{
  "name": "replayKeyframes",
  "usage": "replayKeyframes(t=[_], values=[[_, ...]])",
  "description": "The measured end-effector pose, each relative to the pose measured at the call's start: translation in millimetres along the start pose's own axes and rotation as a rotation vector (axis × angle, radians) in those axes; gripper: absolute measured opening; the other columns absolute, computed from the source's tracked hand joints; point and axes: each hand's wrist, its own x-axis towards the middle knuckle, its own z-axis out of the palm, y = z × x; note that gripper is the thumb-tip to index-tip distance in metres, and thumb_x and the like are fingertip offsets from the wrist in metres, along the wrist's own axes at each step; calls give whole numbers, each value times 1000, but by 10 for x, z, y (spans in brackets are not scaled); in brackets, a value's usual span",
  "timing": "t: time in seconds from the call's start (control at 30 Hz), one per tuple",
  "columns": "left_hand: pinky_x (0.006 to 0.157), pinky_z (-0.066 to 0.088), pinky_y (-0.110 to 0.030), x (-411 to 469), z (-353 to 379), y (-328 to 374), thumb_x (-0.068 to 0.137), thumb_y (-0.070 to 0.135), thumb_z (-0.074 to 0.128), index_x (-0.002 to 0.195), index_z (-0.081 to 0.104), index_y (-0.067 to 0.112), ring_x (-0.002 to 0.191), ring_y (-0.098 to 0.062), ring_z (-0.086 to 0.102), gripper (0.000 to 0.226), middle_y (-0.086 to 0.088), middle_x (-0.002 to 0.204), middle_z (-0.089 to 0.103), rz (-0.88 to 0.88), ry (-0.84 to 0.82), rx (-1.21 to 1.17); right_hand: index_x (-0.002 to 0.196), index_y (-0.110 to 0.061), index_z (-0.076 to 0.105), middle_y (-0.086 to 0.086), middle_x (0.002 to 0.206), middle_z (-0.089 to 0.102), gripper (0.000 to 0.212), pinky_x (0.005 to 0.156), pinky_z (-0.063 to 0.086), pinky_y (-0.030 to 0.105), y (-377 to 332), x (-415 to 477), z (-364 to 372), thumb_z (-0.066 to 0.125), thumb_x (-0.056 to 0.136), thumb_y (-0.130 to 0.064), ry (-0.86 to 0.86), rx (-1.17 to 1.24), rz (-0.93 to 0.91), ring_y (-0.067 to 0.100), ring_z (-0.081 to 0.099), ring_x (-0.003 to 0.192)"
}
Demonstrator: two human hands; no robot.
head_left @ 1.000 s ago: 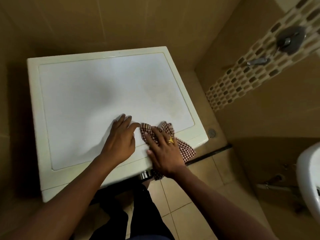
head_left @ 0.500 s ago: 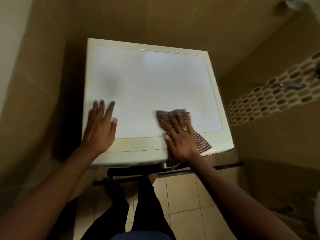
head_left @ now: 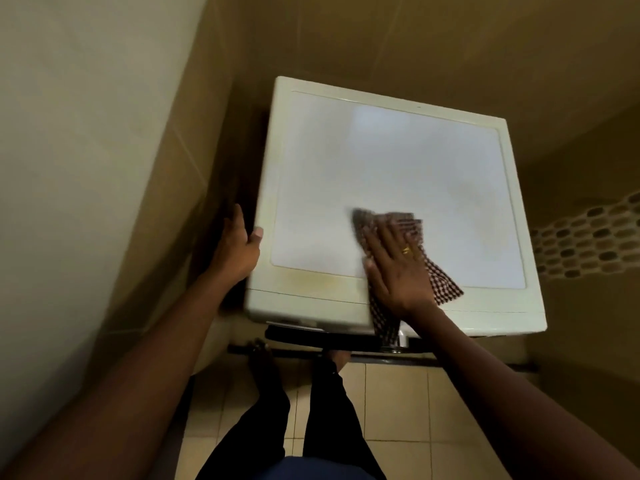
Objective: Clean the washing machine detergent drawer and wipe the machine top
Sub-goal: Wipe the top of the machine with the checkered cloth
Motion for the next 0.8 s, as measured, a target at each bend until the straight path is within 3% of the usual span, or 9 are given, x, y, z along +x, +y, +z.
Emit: replayKeyframes(t=[0.07, 0.13, 0.27, 0.33, 0.47, 0.57, 0.63, 0.73, 0.8], values=[[125, 13, -41, 28, -12, -11, 109, 41, 39, 164, 1, 23, 157, -28, 13, 70, -7, 171, 7, -21, -57, -10, 164, -23, 14, 10, 171, 5, 61, 125, 11, 54, -209, 315, 65, 24, 107, -45, 21, 8, 229, 29, 0, 158], [124, 13, -39, 56, -27, 16, 108, 40, 43, 164, 2, 21, 156, -26, 14, 72, -5, 171, 8, -53, -88, -97, 164, -23, 12, 12, 171, 5, 62, 125, 9, 54, -627, 566, 87, 22, 107, -47, 16, 37, 235, 33, 1, 158], [122, 23, -38, 125, -147, -2, 97, 44, 65, 164, 7, 16, 154, -26, 22, 92, -6, 170, 16, -124, -41, -188, 164, -21, 13, 10, 171, 3, 60, 126, 8, 53, -1042, 443, 87, 29, 109, -40, -52, 12, -273, 30, -3, 158], [121, 30, -42, 133, -208, -72, 90, 47, 73, 163, 16, 17, 151, -28, 29, 98, -7, 168, 23, -173, -6, -255, 164, -23, 15, 6, 172, 4, 60, 127, 7, 51, -889, 317, 45, 34, 109, -37, -77, 31, -396, 26, -3, 159], [101, 45, -35, 56, -208, -254, 92, 38, 74, 155, 38, 19, 133, -26, 50, 75, -11, 157, 41, -198, -22, -417, 163, -24, 17, 6, 172, 7, 59, 124, 16, 55, -783, 556, 80, 27, 108, -40, -19, 4, -157, 27, 1, 159], [96, 46, -32, -2, -143, -330, 99, 25, 66, 145, 52, 17, 124, -24, 55, 49, -10, 147, 53, -174, 26, -411, 163, -24, 16, 8, 171, 8, 60, 125, 12, 54, -1289, 933, 90, 23, 107, -43, 27, 38, 52, 29, 1, 158], [93, 46, -28, -67, -89, -309, 102, 11, 56, 132, 64, 14, 113, -21, 60, 31, -10, 134, 64, -129, 138, -392, 164, -24, 13, 8, 171, 4, 60, 125, 11, 54, -1530, 959, 121, 23, 108, -43, -13, 33, -90, 29, -2, 158], [82, 42, -25, -184, -18, -287, 99, 0, 47, 120, 71, 10, 102, -20, 62, 33, -10, 120, 71, -102, 238, -365, 164, -26, 13, 3, 172, 3, 59, 127, 8, 50, -1366, 718, 92, 29, 109, -41, -91, -1, -482, 25, -3, 159], [84, 42, -25, -272, 24, -302, 102, 2, 44, 120, 70, 9, 104, -19, 61, 32, -9, 122, 70, -112, 236, -435, 163, -25, 17, 3, 171, 8, 58, 126, 10, 50, -1089, 779, 75, 30, 109, -41, -90, -23, -549, 25, 2, 159]])
